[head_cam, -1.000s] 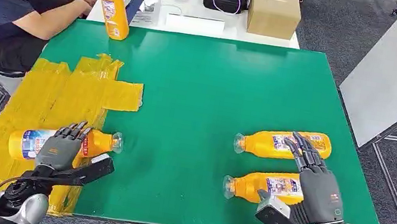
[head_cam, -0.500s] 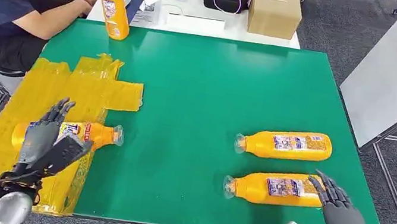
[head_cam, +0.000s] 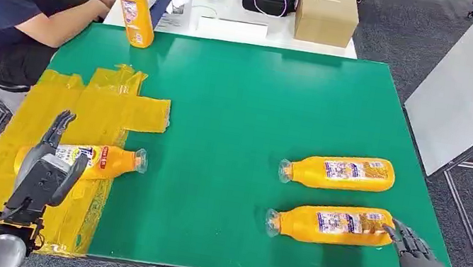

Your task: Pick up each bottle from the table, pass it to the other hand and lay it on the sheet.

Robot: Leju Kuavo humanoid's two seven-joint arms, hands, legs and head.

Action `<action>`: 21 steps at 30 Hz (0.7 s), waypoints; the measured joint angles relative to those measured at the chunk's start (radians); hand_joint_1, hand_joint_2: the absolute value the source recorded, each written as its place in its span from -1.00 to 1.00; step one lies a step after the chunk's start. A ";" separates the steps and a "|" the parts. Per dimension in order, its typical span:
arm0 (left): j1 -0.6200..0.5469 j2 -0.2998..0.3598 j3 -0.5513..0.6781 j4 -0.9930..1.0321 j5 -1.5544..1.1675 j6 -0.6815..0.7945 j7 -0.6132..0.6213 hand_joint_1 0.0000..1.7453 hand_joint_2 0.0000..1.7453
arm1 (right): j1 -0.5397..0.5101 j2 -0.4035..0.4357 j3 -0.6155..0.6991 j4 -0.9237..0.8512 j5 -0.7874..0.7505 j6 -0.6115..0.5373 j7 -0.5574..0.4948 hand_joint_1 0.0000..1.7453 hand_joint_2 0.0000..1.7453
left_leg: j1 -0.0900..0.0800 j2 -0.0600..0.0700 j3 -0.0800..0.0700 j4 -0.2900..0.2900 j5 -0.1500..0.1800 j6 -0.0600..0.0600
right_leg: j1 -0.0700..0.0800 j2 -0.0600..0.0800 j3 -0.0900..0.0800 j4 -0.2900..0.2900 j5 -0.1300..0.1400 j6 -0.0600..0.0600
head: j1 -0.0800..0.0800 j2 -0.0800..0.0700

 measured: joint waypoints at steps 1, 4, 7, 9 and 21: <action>0.001 0.000 0.000 0.000 0.005 -0.001 0.000 -1.00 -1.00 | -0.016 0.001 0.003 0.011 0.006 0.005 0.000 -1.00 1.00 | 0.000 0.000 0.000 0.000 0.000 0.000 | 0.000 0.000 0.000 0.000 0.000 0.000 | 0.000 0.000; 0.001 -0.003 0.000 0.000 0.019 -0.003 0.000 -1.00 -1.00 | -0.053 0.007 0.012 0.036 0.016 0.016 0.002 -1.00 1.00 | 0.000 0.000 0.000 0.000 0.000 0.000 | 0.000 0.000 0.000 0.000 0.000 0.000 | 0.000 0.000; 0.001 -0.005 0.000 0.000 0.031 -0.003 0.000 -1.00 -1.00 | -0.087 0.014 0.026 0.062 0.025 0.030 0.003 -1.00 1.00 | 0.000 0.000 0.000 0.000 0.000 0.000 | 0.000 0.000 0.000 0.000 0.000 0.000 | 0.000 0.000; 0.000 -0.006 0.000 0.000 0.032 -0.003 0.000 -1.00 -1.00 | -0.109 0.018 0.035 0.080 0.031 0.032 0.004 -1.00 1.00 | 0.000 0.000 0.000 0.000 0.000 0.000 | 0.000 0.000 0.000 0.000 0.000 0.000 | 0.000 0.000; -0.011 -0.011 0.000 0.000 0.046 -0.001 -0.001 -1.00 -1.00 | -0.190 0.026 0.106 0.163 0.045 0.063 0.010 -1.00 1.00 | 0.000 0.000 0.000 0.000 0.000 0.000 | 0.000 0.000 0.000 0.000 0.000 0.000 | 0.000 0.000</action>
